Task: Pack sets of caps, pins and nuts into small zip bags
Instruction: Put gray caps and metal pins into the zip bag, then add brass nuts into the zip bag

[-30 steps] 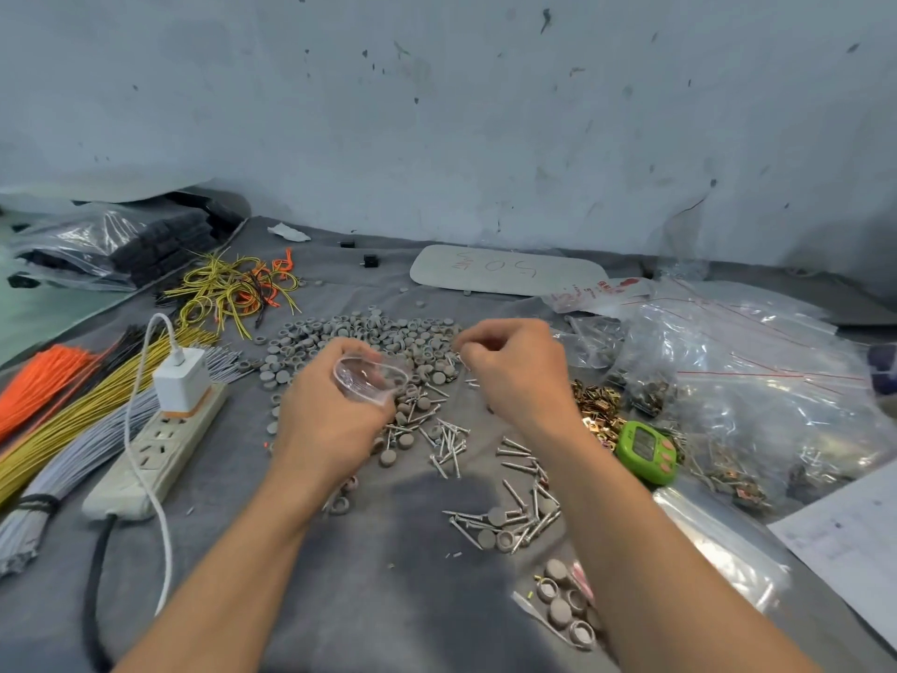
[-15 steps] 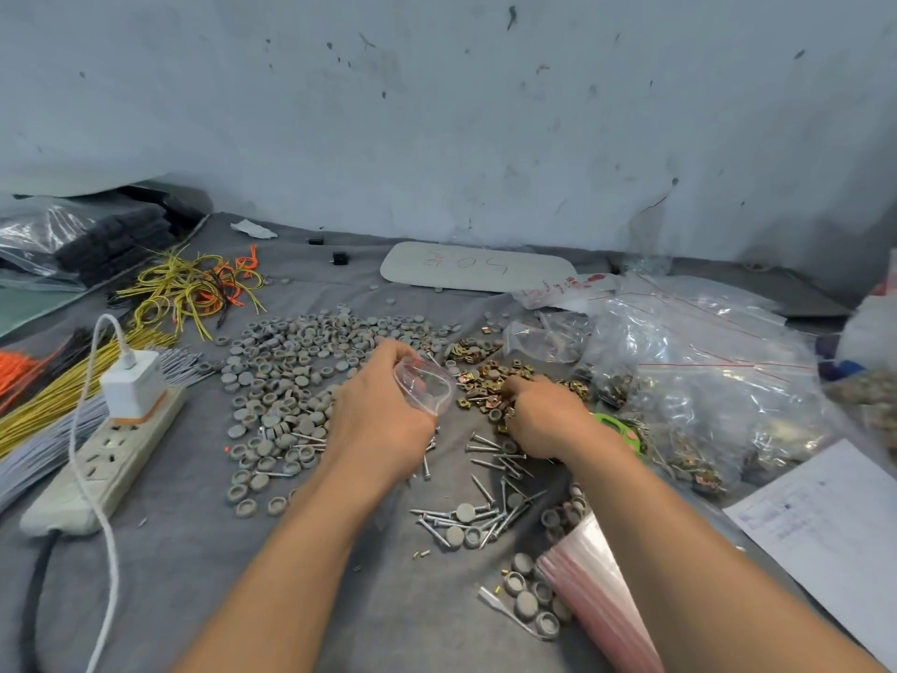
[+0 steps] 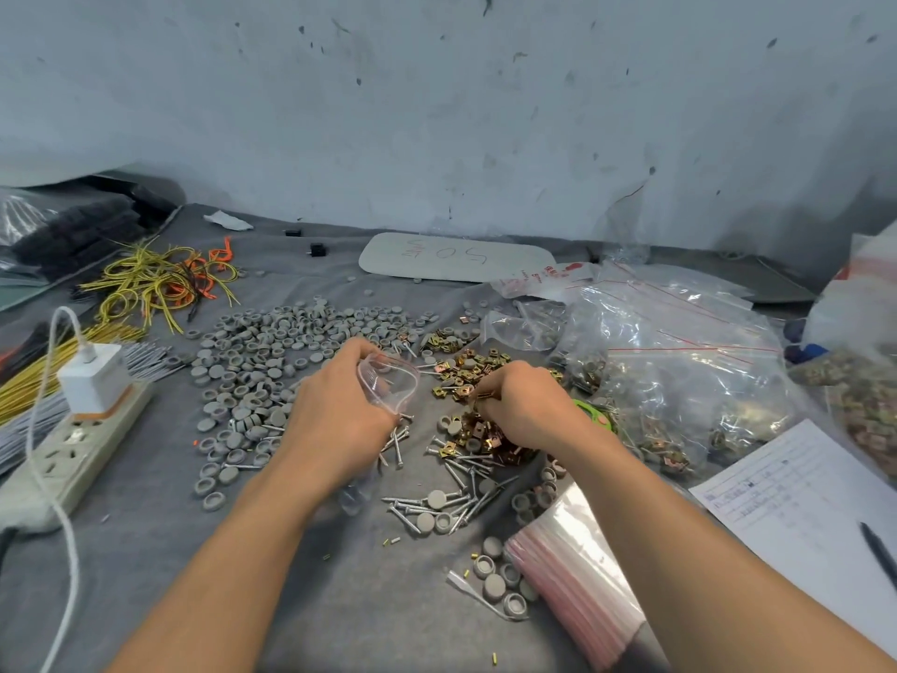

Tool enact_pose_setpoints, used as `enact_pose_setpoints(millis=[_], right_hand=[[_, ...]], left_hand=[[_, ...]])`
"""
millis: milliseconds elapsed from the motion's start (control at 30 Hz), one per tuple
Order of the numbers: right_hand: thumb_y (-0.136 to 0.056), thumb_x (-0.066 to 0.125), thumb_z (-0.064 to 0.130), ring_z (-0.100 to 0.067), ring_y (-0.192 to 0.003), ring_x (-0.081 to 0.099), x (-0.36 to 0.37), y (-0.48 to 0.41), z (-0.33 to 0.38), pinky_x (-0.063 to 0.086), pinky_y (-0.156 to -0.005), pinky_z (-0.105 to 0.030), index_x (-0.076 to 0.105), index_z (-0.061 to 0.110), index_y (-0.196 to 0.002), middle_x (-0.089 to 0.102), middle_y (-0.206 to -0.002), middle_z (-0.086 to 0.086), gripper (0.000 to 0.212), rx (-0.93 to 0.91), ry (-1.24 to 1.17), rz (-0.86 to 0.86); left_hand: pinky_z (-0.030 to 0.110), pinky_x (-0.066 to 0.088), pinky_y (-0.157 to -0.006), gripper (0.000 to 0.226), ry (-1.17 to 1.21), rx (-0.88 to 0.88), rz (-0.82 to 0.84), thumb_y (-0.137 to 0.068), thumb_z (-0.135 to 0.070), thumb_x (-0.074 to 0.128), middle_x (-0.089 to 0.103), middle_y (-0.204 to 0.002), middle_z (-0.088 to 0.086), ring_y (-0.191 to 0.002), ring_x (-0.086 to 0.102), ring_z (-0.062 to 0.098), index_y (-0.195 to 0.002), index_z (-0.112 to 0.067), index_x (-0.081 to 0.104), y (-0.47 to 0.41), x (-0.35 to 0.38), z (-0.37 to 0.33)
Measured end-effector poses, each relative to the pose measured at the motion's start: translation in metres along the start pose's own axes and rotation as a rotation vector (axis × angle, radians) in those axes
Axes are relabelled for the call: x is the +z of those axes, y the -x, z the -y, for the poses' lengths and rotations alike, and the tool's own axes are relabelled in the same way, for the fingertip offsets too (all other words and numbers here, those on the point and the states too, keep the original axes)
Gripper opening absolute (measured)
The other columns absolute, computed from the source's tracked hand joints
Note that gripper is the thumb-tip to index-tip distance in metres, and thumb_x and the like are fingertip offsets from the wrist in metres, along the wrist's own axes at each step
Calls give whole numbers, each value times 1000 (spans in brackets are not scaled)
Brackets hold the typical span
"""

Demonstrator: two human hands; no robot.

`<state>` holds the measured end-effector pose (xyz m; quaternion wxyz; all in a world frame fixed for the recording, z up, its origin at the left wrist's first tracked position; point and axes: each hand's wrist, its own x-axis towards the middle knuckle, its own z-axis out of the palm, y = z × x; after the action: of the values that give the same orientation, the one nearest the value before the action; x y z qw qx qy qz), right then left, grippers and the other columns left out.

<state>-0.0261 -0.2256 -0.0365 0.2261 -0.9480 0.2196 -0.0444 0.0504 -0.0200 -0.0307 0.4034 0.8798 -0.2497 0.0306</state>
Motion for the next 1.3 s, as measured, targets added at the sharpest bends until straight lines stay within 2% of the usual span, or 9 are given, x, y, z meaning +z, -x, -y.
enact_pose_setpoints(millis=[67, 200, 300, 433, 600, 800, 933, 1133, 1300], right_hand=[[-98, 56, 8, -5, -56, 56, 0, 2, 0, 33, -42, -11, 77, 30, -118, 66, -74, 11, 36, 9, -2, 5], [-97, 52, 1, -10, -66, 61, -1, 5, 2, 45, -54, -21, 79, 30, -107, 76, -105, -1, 42, 55, -71, -71], [-99, 54, 2, -16, -84, 70, -6, 7, 3, 59, -73, -29, 80, 29, -97, 76, -112, -2, 38, 70, -154, -141], [-98, 66, 7, -13, -89, 72, -11, 11, 3, 59, -84, -27, 81, 24, -94, 78, -108, 0, 23, 60, -319, -187], [-96, 71, 8, -5, -64, 73, -17, 18, 5, 49, -52, -16, 80, 24, -91, 78, -73, 3, 18, 95, -566, -164], [-92, 73, -2, -8, -64, 71, -19, 26, 8, 55, -61, -20, 79, 11, -94, 79, -76, -4, 14, 126, -904, -92], [-91, 72, -5, -21, -85, 77, -16, 33, 15, 60, -75, -29, 80, 8, -91, 80, -87, -11, 15, 115, -1168, 18], [-90, 72, 2, -15, -64, 67, -23, 46, 23, 57, -64, -25, 81, 6, -85, 77, -86, -15, 12, 135, -1483, 172], [-84, 74, 13, -15, -61, 64, -27, 52, 32, 55, -62, -26, 80, 4, -87, 74, -81, -13, 11, 189, -1576, 243]], left_hand=[[23, 45, -62, 39, 1, 2, 4, -80, -28, 83, 63, -88, -21, -77, 58, -1, -99, -41, 51, 0, 0, 0], [35, 55, -71, 42, -22, -8, 32, -81, -26, 82, 64, -92, -19, -80, 63, 8, -108, -40, 53, 0, 0, -2], [28, 50, -64, 39, -21, 6, 39, -82, -29, 80, 66, -91, -17, -77, 63, 5, -108, -39, 53, 0, 1, -3], [22, 41, -57, 37, -23, 10, 48, -85, -30, 78, 66, -92, -17, -76, 61, 1, -110, -39, 53, 1, 3, -6], [20, 36, -53, 37, -41, 4, 46, -85, -29, 78, 64, -92, -16, -74, 58, 0, -110, -39, 53, 1, 5, -7], [14, 35, -48, 41, -65, 13, 58, -84, -27, 79, 64, -93, -17, -73, 59, 0, -112, -40, 52, 1, 7, -7], [19, 36, -54, 42, -65, 18, 62, -84, -24, 79, 65, -96, -15, -77, 58, 1, -112, -39, 52, -1, 8, -7], [12, 40, -45, 46, -102, 25, 101, -80, -20, 81, 67, -94, -13, -71, 62, 0, -109, -40, 52, 0, 9, -8], [13, 38, -51, 48, -118, 28, 95, -80, -20, 81, 69, -93, -12, -70, 63, -2, -109, -43, 51, 1, 11, -6]])
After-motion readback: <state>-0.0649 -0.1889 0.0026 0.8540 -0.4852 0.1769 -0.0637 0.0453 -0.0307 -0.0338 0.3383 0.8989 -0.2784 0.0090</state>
